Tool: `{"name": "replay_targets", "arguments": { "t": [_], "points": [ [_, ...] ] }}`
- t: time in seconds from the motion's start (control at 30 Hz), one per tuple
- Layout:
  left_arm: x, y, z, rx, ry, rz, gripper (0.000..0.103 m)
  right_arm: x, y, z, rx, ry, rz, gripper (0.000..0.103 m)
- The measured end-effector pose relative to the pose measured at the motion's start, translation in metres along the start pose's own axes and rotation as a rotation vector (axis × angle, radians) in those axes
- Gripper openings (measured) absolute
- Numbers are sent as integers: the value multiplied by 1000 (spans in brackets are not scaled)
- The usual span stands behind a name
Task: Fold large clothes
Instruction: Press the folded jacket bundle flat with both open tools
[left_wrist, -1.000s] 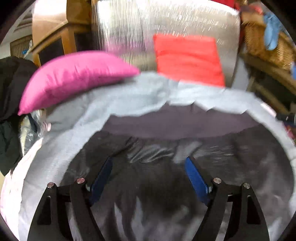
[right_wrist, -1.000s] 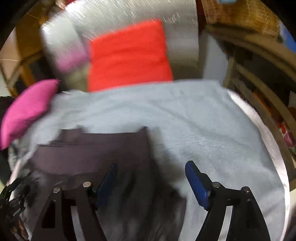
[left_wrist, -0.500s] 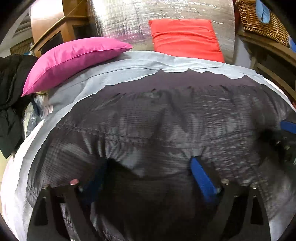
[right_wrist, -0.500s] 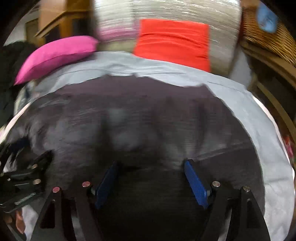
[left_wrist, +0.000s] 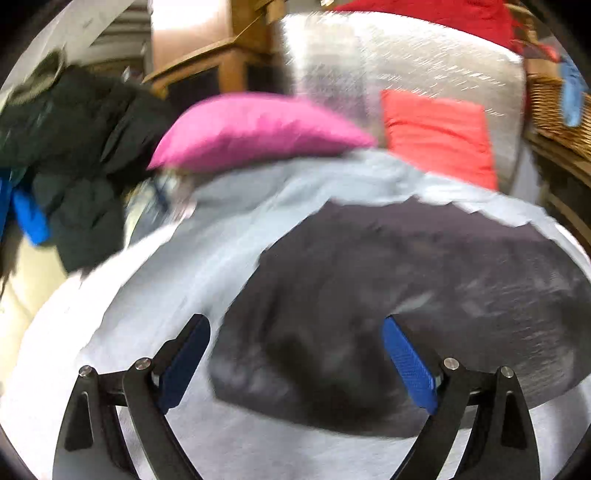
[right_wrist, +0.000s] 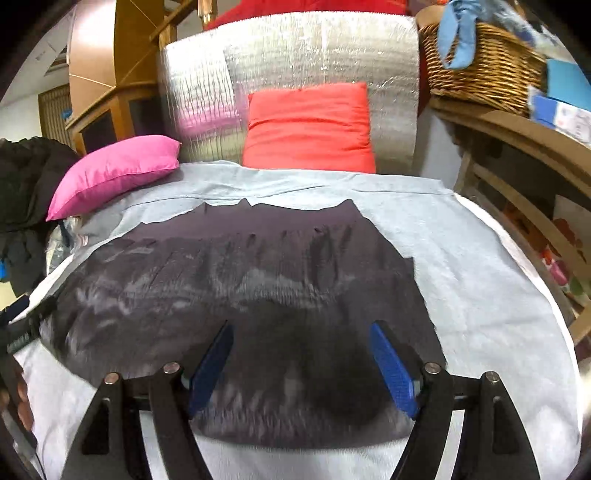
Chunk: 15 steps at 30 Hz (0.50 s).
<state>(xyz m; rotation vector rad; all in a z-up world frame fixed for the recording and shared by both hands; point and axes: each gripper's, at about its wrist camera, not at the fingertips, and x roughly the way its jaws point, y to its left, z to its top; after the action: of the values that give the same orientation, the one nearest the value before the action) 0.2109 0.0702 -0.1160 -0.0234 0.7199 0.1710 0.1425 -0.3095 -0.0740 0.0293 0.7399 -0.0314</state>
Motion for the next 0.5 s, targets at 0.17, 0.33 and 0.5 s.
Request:
{"name": "replay_targets", "arguments": {
  "t": [0.17,0.33,0.5],
  "points": [
    [37,13,-24,-23,125,7,96,35,-11,-31,-35,97,-32,82],
    [50,8,-32,-36,123,8,99,36,-25,-28,10,115,-11,85],
    [48,22,-33,-101,136,-47,100,38,-32,-28,53,117,14,86]
  ]
}}
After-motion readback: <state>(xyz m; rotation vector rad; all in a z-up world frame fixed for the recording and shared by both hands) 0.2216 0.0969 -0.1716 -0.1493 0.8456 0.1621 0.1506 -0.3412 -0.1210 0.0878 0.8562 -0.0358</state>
